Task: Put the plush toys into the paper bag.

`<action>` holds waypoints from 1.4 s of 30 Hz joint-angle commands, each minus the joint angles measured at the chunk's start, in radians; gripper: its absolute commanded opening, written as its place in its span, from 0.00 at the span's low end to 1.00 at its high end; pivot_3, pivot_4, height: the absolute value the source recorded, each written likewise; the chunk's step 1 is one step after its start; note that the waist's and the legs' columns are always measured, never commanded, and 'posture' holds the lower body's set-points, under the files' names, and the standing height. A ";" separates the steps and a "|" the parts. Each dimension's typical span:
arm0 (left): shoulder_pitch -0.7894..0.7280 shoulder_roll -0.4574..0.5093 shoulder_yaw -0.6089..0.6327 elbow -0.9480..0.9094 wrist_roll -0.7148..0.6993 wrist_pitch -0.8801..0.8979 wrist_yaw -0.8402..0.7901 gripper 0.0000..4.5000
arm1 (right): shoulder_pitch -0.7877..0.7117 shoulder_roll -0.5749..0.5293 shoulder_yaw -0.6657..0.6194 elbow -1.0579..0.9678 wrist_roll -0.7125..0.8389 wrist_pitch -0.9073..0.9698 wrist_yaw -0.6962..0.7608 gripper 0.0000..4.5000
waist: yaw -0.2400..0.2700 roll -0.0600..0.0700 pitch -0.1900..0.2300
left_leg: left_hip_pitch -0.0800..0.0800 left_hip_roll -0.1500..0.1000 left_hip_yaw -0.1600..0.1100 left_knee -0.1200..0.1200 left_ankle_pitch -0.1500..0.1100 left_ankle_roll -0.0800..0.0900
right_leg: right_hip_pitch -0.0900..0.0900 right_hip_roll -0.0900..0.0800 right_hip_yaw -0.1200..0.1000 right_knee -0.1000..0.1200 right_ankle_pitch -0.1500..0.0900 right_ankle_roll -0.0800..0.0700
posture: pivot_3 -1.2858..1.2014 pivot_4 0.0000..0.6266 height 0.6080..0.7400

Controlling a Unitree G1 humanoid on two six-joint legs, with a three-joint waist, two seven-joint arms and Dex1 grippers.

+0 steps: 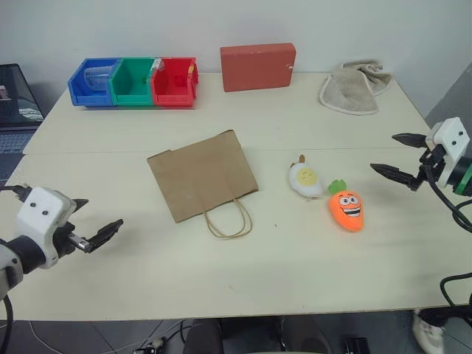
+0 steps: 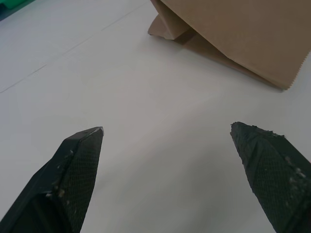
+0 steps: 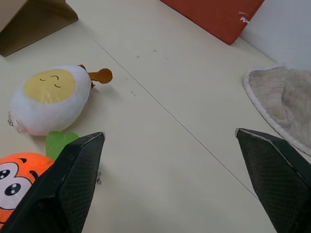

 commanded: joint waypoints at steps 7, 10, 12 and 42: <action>-0.049 0.007 0.052 0.013 0.012 -0.008 -0.005 0.99 | 0.033 -0.012 -0.039 -0.054 0.029 0.005 0.020 1.00 | 0.000 0.000 0.000 | 0.000 0.000 0.000 0.000 0.000 0.000 | 0.000 0.000 0.000 0.000 0.000 0.000 | 0.52 0.24 1.00; -0.036 -0.004 0.056 0.015 0.033 -0.015 0.007 0.99 | 0.029 -0.001 -0.040 -0.041 0.029 0.003 0.017 1.00 | 0.000 0.000 0.000 | 0.000 0.000 0.000 0.000 0.000 0.000 | 0.000 0.000 0.000 0.000 0.000 0.000 | 0.52 0.24 1.00; -0.027 -0.012 0.059 -0.008 0.030 -0.011 0.009 0.99 | 0.024 0.001 -0.032 -0.028 0.021 -0.007 0.024 1.00 | 0.000 0.000 0.000 | 0.000 0.000 0.000 0.000 0.000 0.000 | 0.000 0.000 0.000 0.000 0.000 0.000 | 0.52 0.24 1.00; -0.049 0.062 -0.043 -0.027 0.059 -0.203 -0.207 0.99 | 0.034 0.031 -0.025 -0.251 0.069 0.078 0.008 1.00 | 0.002 0.000 0.000 | 0.000 0.000 -0.001 0.000 0.000 0.000 | 0.000 0.000 -0.001 0.001 0.000 0.000 | 0.52 0.24 1.00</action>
